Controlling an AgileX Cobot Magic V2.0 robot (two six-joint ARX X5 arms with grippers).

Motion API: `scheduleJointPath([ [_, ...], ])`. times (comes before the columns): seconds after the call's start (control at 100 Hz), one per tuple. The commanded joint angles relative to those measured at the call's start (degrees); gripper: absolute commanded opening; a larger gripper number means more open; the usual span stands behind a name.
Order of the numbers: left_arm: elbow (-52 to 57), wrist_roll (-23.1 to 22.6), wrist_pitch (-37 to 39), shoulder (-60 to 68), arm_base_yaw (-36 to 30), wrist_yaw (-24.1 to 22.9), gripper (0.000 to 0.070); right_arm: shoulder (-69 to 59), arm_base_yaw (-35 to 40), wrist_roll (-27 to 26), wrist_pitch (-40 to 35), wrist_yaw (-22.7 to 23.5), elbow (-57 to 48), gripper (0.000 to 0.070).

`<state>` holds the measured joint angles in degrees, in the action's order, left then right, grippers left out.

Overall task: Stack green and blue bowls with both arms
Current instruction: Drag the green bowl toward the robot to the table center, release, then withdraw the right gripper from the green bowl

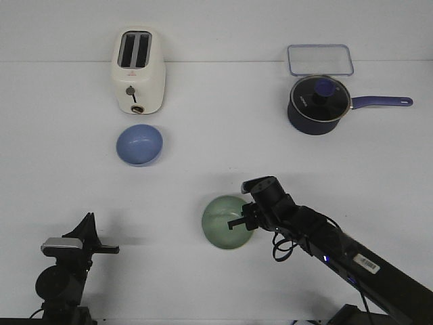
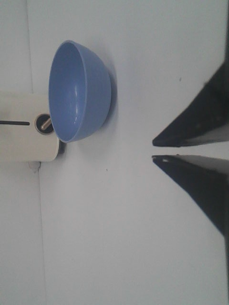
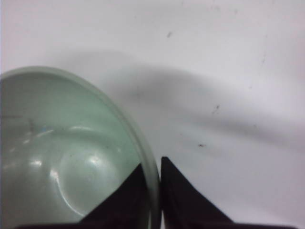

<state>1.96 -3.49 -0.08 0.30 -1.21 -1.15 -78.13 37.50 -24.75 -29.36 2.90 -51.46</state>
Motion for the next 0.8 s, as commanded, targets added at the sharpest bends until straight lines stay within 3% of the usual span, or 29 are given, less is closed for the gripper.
scheduleJointPath([
  [0.0, -1.16, 0.24, 0.59, -0.11, 0.13, 0.11, 0.0014, -1.70, 0.61, -0.94, 0.13, -0.11, -0.37, 0.0000],
  [0.2, -1.16, 0.24, 0.59, -0.11, 0.13, 0.11, 0.0014, -3.72, 0.77, -0.94, -0.48, -0.22, -0.37, 0.0017],
  [0.33, -1.16, 0.24, 0.59, -0.11, 0.13, 0.11, 0.0014, -3.72, 0.81, -0.94, -0.70, 0.09, -0.37, 0.0293],
  [0.38, -1.16, 0.24, 0.59, -0.11, 0.13, 0.11, 0.0014, -3.69, 0.79, -0.85, -0.79, 0.09, -0.37, 0.0354],
  [0.62, -1.16, 0.24, 0.59, -0.11, 0.13, 0.11, 0.0014, 4.63, 0.09, 2.93, 0.35, -2.19, -0.39, 0.0357],
  [0.79, -1.16, 0.24, 0.59, -0.11, 0.13, 0.11, 0.0014, 19.85, 1.22, 6.34, -0.31, -10.71, 0.26, 0.0356],
])
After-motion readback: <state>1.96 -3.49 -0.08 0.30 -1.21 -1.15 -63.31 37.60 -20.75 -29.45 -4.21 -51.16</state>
